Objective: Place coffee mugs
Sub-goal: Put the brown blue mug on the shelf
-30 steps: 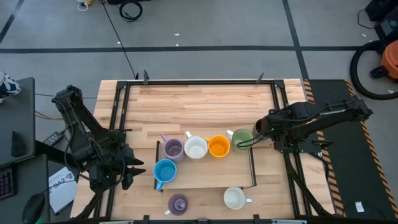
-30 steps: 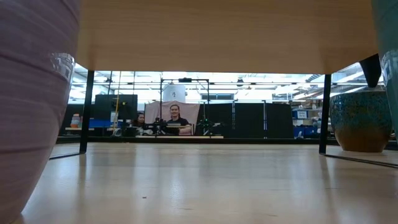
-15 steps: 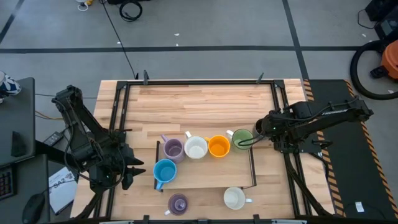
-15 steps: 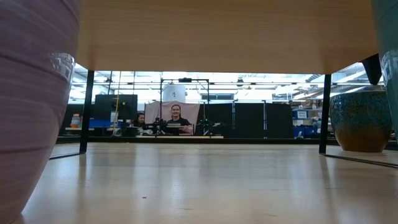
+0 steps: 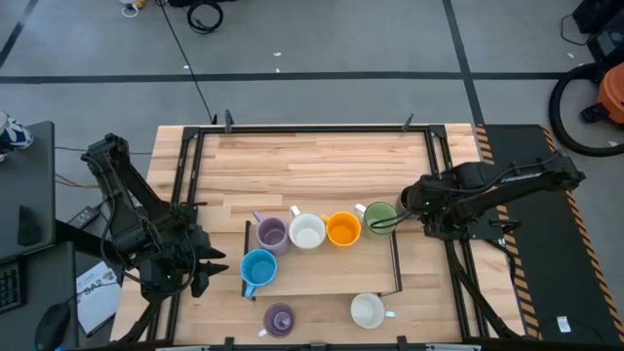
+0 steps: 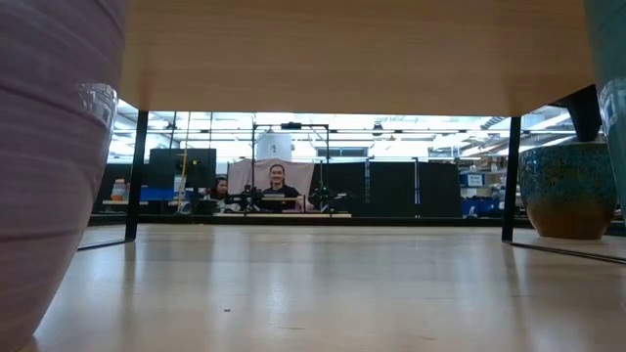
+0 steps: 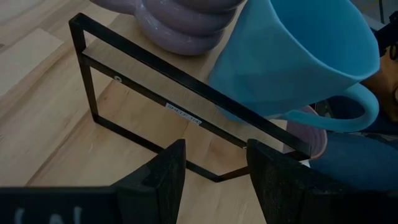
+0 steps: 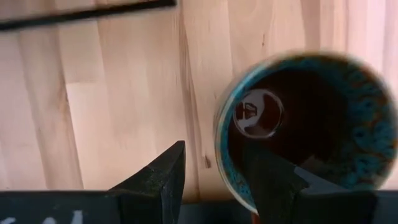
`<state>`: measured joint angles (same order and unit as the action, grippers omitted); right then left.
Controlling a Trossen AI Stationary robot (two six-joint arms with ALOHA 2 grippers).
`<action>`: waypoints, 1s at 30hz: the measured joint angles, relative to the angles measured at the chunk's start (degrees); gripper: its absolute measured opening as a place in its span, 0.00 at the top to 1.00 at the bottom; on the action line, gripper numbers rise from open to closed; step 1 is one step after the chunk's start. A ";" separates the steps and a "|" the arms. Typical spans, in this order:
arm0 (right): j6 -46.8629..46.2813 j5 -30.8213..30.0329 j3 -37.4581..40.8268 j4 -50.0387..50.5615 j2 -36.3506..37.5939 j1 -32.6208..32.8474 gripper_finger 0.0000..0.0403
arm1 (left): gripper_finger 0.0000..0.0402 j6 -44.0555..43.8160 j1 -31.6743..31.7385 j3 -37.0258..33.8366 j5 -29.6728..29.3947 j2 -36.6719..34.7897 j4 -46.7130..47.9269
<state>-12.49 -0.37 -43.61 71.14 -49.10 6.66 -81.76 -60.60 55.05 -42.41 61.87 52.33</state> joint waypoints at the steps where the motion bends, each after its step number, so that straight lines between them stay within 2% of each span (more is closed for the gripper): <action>1: -0.03 0.01 0.59 -0.04 0.00 0.00 0.59 | 0.56 0.00 0.00 0.00 0.02 0.00 0.01; 11: -1.42 -3.48 4.23 -3.59 0.02 0.00 0.59 | 0.56 0.02 0.00 0.00 0.02 0.00 -0.01; 20: -1.42 -3.51 5.52 -4.71 0.02 0.00 0.59 | 0.56 0.02 0.00 0.01 0.00 0.00 0.01; 30: -1.33 -3.16 5.55 -4.69 0.00 -0.02 0.71 | 0.56 0.02 0.00 0.02 0.00 0.00 0.01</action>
<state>-13.82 -3.53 -38.06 66.46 -49.10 6.64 -81.73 -60.60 55.06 -42.41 61.87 52.34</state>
